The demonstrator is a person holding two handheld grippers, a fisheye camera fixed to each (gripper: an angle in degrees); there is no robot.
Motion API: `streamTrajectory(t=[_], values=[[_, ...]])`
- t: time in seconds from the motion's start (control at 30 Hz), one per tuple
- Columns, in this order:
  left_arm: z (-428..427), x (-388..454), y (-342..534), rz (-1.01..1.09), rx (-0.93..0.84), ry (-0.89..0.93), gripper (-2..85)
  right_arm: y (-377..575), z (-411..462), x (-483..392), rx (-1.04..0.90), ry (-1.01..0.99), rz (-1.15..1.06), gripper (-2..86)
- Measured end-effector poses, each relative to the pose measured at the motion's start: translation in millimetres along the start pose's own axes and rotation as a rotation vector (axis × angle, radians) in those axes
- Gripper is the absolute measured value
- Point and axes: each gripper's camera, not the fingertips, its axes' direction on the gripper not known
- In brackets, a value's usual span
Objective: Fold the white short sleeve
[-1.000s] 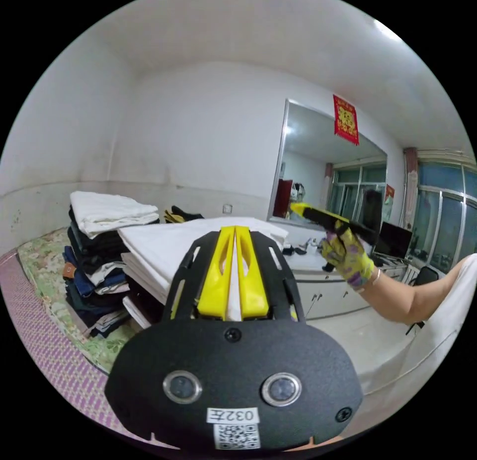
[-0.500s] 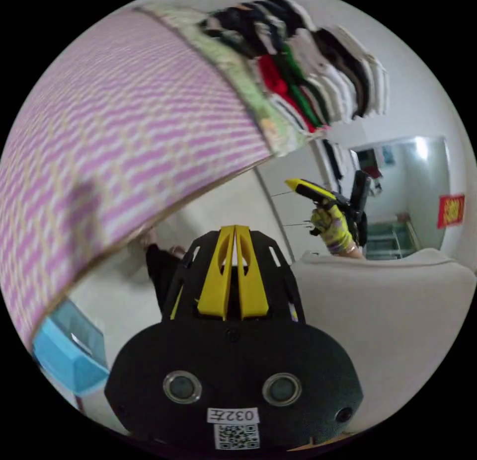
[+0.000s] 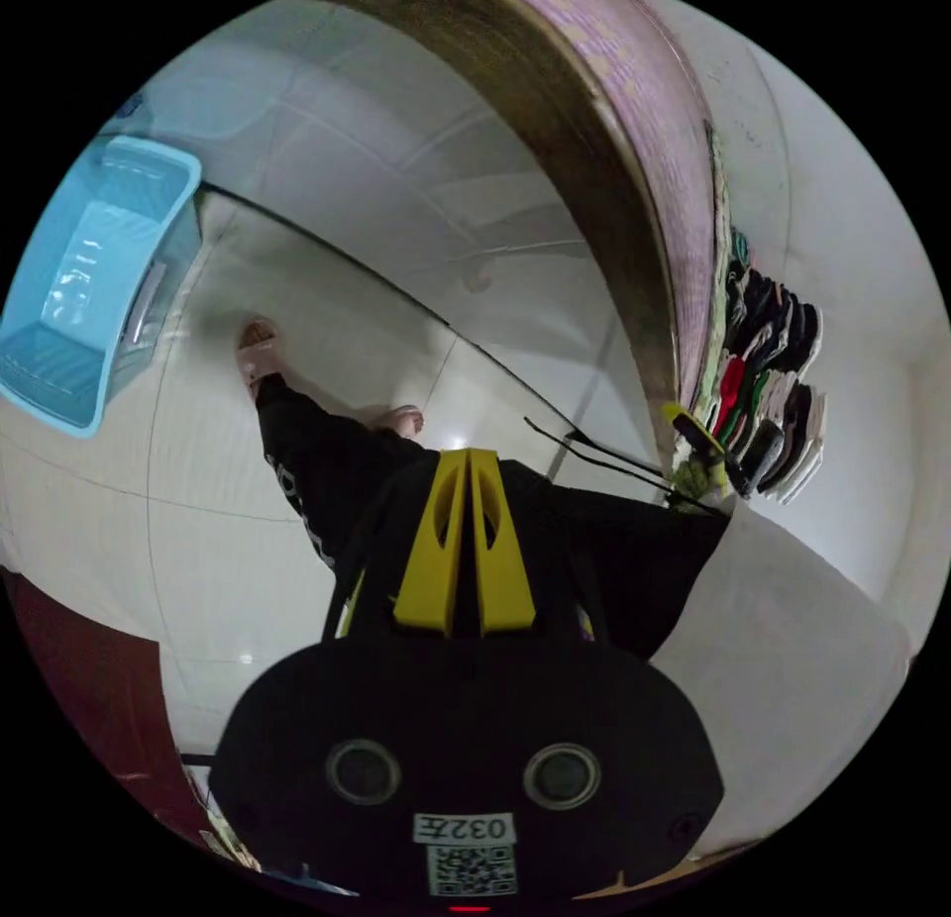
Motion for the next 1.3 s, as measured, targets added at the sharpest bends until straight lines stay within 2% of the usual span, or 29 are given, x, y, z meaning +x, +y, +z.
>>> streamTrajectory(t=[0.1, 0.2, 0.3, 0.37, 0.47, 0.6, 0.67, 0.83, 1.03, 1.13, 1.2, 1.27, 1.3], values=[[16, -35, 11, -0.014, -0.008, 0.040, -0.9, -75, 15, -32, -0.028, 0.019, -0.001, -1.0], [14, -65, 15, -0.020, 0.069, 0.054, -0.6, -144, 25, -73, 0.014, -0.030, 0.034, -1.0], [-4, -83, 14, -0.047, 0.192, -0.040, 0.3, -206, 45, -116, 0.016, -0.109, 0.054, -1.0], [-25, -80, 5, -0.063, 0.279, -0.137, 4.3, -249, 59, -150, -0.014, -0.182, 0.033, -1.0], [-52, -64, -24, -0.076, 0.350, -0.270, 8.5, -289, 58, -189, -0.023, -0.145, -0.048, -1.0], [-70, -40, -70, -0.088, 0.398, -0.430, 9.4, -318, 48, -212, 0.000, -0.106, -0.068, -1.0], [-60, -28, -98, -0.122, 0.374, -0.570, 10.7, -327, 40, -216, -0.003, -0.081, -0.049, -1.0], [-25, -2, -123, -0.165, 0.391, -0.662, 11.1, -332, 20, -203, 0.012, -0.041, 0.015, -1.0], [-5, 32, -119, -0.227, 0.435, -0.742, 1.2, -345, 3, -178, 0.004, -0.017, 0.064, -1.0], [-11, 43, -96, -0.247, 0.513, -0.674, -0.7, -359, -12, -169, 0.043, -0.020, 0.056, -1.0], [-15, 48, -72, -0.230, 0.573, -0.542, -0.8, -366, -20, -163, 0.066, -0.026, 0.049, -1.0], [-18, 56, -35, -0.127, 0.679, -0.278, -0.9, -372, -29, -152, 0.101, -0.040, 0.050, -1.0], [-19, 59, -28, -0.095, 0.701, -0.218, -0.9, -374, -31, -148, 0.111, -0.046, 0.055, -1.0]])
